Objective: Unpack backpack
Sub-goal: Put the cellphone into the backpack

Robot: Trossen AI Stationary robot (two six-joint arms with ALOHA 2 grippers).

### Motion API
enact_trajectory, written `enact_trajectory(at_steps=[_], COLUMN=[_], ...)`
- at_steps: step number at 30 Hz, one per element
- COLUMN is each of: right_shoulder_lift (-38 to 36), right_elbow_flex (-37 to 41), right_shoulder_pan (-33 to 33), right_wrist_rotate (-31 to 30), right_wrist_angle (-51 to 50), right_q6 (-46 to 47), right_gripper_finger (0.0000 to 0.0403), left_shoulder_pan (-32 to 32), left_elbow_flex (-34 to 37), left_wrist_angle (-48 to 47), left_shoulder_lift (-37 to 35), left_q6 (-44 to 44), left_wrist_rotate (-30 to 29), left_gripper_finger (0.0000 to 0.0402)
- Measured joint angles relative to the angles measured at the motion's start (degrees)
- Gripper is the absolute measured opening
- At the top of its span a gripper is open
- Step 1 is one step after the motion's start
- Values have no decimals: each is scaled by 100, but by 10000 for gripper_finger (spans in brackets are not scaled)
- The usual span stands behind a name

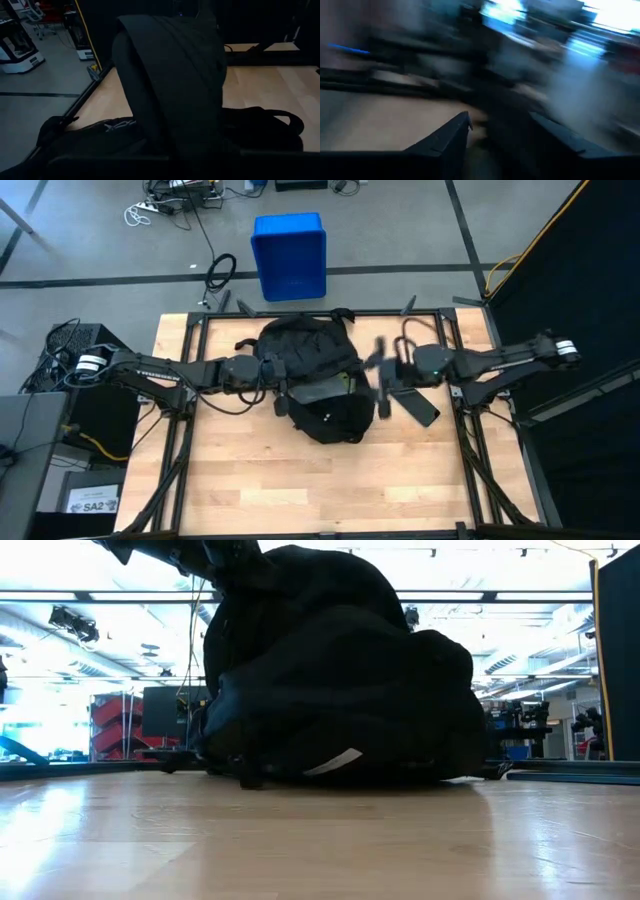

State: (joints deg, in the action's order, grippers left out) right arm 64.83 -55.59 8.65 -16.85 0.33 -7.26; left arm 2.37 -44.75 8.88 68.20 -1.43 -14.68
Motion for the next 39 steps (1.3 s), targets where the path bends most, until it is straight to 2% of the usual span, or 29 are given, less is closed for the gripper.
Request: enact_trajectory(at_steps=[3,5,6,13,21,25,29,35,39], right_shoulder_lift=[-191,-266,-287,-57,435,731,896,791,684], right_elbow_flex=[0,0,0,2,9,26,315,1226,1658], right_shoulder_pan=[25,-26,-82,-325,-327,-472,-667,-1098,-1499], right_wrist_rotate=[-2311,-3051,-3068,-1217,-506,156,599,1729,1810], right_wrist_angle=[-1189,-2078,-2479,-4632,-6253,-6518,-6443,-5714,-5502], right_q6=[72,405,636,2545,3844,4252,4280,3775,3672], right_gripper_finger=[163,159,158,180,264,310,334,328,314], left_shoulder_pan=[0,0,0,0,0,0,0,0,0], left_elbow_flex=[0,0,0,0,2,4,4,4,5], left_wrist_angle=[-17,-72,-94,-162,-162,-162,-162,-243,-307], left_shoulder_lift=[0,0,0,0,0,0,0,0,0], left_q6=[13,15,16,12,-66,-66,-68,-68,-68], left_wrist_rotate=[0,0,0,0,0,0,-2,156,188], left_gripper_finger=[0,0,0,0,0,0,0,0,0])
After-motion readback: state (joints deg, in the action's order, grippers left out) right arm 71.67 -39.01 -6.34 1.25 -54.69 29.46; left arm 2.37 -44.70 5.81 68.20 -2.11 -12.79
